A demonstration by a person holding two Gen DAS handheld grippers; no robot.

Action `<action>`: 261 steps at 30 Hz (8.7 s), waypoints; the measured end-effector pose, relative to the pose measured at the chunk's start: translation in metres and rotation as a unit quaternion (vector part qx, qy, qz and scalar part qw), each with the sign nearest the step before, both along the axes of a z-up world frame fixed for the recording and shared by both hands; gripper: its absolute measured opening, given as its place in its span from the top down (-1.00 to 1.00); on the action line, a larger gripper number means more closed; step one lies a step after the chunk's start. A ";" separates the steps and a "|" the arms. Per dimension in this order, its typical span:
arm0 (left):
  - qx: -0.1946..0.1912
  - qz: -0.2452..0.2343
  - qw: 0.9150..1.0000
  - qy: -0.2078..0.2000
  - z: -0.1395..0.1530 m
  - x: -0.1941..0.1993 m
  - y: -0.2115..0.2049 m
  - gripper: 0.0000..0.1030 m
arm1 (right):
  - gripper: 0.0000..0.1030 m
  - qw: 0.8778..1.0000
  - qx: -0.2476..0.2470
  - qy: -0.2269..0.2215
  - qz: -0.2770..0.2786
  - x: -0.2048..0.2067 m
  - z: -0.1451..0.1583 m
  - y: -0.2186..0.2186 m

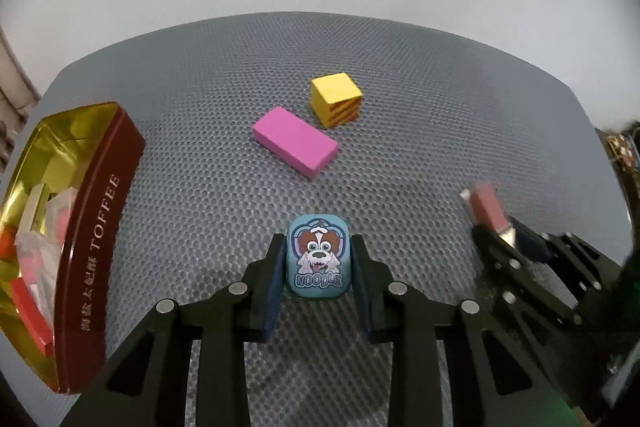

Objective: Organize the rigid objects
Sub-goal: 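Grasp the blue dog-print tin with the left gripper while the right holds the gold block, then carry the blue dog-print tin toward the gold tin with the left gripper, then lower the blue dog-print tin into the gold tin and open the left gripper, then withdraw the left gripper up from the gold tin, then carry the gold block into the gold tin and open the right gripper, then move the right gripper to the yellow striped cube and grasp it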

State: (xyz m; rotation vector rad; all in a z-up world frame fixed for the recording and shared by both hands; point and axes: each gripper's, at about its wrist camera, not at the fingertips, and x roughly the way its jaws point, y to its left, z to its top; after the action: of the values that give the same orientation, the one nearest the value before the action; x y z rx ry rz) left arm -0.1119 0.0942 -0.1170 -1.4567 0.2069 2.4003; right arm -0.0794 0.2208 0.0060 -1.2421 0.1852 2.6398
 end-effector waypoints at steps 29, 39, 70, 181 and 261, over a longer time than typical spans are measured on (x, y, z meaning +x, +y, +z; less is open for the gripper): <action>-0.012 0.057 0.997 0.048 0.068 -0.011 -0.086 0.47 | 0.59 1.000 0.015 -0.005 0.000 -0.004 -0.002 0.002; -0.026 0.112 0.991 0.067 0.084 -0.033 -0.140 0.47 | 0.59 1.000 0.017 -0.005 0.000 -0.003 -0.003 0.001; -0.056 0.203 0.977 0.026 0.046 -0.090 -0.237 0.47 | 0.59 1.000 0.022 -0.007 0.000 -0.003 -0.005 0.003; -0.052 0.307 0.941 0.130 0.099 0.028 -0.309 -0.50 | 0.60 0.997 0.008 0.032 0.073 -0.038 0.090 -0.110; -0.048 0.346 0.933 0.089 0.082 0.014 -0.325 -0.52 | 0.28 0.998 0.011 0.014 0.061 -0.146 0.085 -0.136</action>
State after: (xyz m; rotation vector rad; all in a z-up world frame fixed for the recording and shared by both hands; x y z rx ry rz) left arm -0.0982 -0.2312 -0.0350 -1.5344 -0.1902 3.1219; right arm -0.2252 0.0851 0.0907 -1.2480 0.0874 2.7553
